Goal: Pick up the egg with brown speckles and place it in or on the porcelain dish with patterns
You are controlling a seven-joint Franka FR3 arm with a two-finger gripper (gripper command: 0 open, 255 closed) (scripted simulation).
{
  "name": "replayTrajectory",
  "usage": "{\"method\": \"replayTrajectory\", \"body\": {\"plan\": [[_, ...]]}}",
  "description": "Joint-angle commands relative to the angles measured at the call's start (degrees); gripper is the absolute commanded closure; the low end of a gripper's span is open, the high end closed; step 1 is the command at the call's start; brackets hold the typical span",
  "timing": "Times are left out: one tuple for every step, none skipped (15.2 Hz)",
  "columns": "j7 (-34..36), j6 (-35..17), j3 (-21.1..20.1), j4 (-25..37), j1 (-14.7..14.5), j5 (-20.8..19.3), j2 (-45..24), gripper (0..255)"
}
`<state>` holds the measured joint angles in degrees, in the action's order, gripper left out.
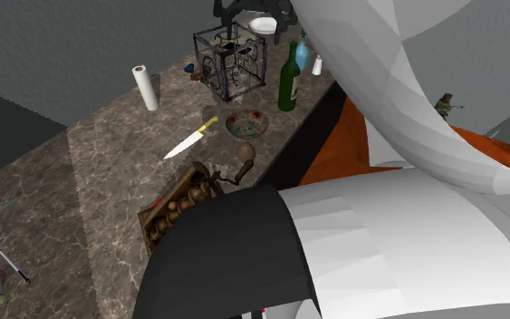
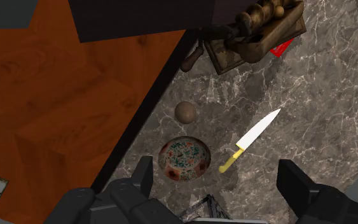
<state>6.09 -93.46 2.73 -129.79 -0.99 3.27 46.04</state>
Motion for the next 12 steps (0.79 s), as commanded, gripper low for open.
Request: {"method": "replayTrajectory", "body": {"plan": [[0.0,0.0,0.0,0.0,0.0,0.0,0.0,0],[-0.3,-1.8,0.3,-1.7,0.0,0.1,-0.2,0],[-0.7,-3.7,0.6,-3.4,0.0,0.2,-0.5,0],[-1.0,-5.5,0.9,-4.9,0.0,0.4,-0.9,0],[-1.4,-7.4,1.2,-6.5,0.0,0.5,-1.4,0],[-1.7,-9.3,1.6,-7.9,0.0,0.6,-2.0,0],[-2.1,-11.2,1.9,-9.3,0.0,0.8,-2.6,0],[-2.5,-13.1,2.2,-10.6,-0.1,1.0,-3.4,0],[-2.9,-15.1,2.5,-11.9,-0.1,1.2,-4.2,0],[-3.3,-17.0,2.9,-13.1,-0.2,1.4,-5.2,0],[-3.8,-19.0,3.2,-14.2,-0.3,1.6,-6.2,0],[-4.3,-21.0,3.5,-15.2,-0.4,1.9,-7.3,0]]}}
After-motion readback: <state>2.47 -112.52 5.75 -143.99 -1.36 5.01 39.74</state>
